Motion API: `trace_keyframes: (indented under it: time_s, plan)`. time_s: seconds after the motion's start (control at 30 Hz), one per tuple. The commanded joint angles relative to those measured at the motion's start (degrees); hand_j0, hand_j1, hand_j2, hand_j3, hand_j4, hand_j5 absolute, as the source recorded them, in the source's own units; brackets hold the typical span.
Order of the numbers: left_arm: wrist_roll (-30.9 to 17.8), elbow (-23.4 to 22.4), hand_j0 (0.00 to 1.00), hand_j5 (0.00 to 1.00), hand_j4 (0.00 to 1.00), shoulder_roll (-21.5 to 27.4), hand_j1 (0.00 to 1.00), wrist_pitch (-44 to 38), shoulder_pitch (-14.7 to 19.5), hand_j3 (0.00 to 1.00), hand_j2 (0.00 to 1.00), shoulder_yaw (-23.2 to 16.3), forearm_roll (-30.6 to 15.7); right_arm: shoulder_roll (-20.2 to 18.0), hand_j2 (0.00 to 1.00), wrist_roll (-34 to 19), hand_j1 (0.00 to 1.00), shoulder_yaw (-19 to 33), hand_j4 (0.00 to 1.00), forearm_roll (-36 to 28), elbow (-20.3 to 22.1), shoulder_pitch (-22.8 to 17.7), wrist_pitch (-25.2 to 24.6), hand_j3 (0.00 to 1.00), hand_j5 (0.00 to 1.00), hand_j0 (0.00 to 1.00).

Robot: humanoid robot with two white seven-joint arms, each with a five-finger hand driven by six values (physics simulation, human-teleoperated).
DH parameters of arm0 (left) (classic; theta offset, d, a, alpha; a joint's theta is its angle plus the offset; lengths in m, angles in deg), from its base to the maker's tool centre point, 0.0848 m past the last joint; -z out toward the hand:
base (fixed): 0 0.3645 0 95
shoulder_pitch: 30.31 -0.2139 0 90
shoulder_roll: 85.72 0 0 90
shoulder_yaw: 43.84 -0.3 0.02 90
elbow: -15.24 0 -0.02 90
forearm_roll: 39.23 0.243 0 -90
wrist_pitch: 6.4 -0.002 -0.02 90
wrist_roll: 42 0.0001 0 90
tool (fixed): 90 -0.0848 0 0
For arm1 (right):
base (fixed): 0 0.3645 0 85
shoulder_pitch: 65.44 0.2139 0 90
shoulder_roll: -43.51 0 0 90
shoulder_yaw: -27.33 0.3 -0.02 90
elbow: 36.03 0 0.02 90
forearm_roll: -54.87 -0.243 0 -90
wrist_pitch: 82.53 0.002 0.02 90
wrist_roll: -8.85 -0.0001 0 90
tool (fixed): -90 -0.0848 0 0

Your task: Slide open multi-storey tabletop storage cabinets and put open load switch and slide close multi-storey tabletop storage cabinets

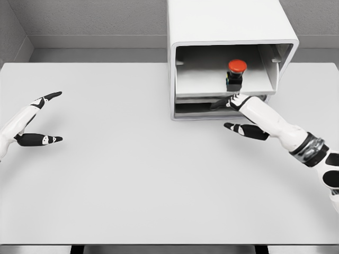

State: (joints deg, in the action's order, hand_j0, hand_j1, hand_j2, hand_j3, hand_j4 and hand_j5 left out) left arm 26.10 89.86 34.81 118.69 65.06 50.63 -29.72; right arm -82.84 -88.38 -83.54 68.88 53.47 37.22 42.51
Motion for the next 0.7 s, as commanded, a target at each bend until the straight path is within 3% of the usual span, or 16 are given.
trace_keyframes:
  time_s: [0.0,0.23,0.37,0.47,0.57,0.67]
  plan:
    - [0.01,0.09,1.00,1.00,1.00,0.05,1.00,-0.09,0.00,1.00,1.00,0.01,-0.46,0.05,0.72,0.03,0.72,-0.22,0.72,-0.39,-0.74,0.18,-0.04,0.72,0.72,0.72]
    - [0.01,0.53,1.00,1.00,1.00,0.05,1.00,-0.09,0.00,1.00,1.00,-0.07,-0.46,-0.65,0.73,0.20,0.73,0.04,0.73,-1.00,-0.83,-0.17,-0.04,0.73,0.73,0.73]
    - [0.01,0.70,1.00,1.00,1.00,0.05,1.00,-0.09,-0.35,1.00,1.00,-0.07,-0.46,-6.37,0.73,0.38,0.73,0.57,0.73,-3.47,1.72,-2.90,-0.04,0.73,0.73,0.73]
    - [0.01,0.70,1.00,1.00,1.00,0.05,1.00,-0.09,-0.44,1.00,1.00,0.01,-0.46,-8.47,0.74,0.47,0.74,1.71,0.74,-4.34,1.64,-3.95,-0.04,0.74,0.74,0.74]
    - [0.01,0.79,1.00,1.00,1.00,0.05,1.00,-0.09,-0.62,1.00,1.00,0.01,-0.54,-9.44,0.74,0.47,0.74,6.45,0.74,-4.87,1.72,-8.08,-0.04,0.74,0.74,0.74]
    - [0.10,0.79,1.00,1.00,1.00,0.05,1.00,-0.09,-0.62,1.00,1.00,0.01,-0.54,-9.97,0.74,0.38,0.74,6.72,0.74,-5.49,1.72,-8.43,-0.04,0.74,0.74,0.74]
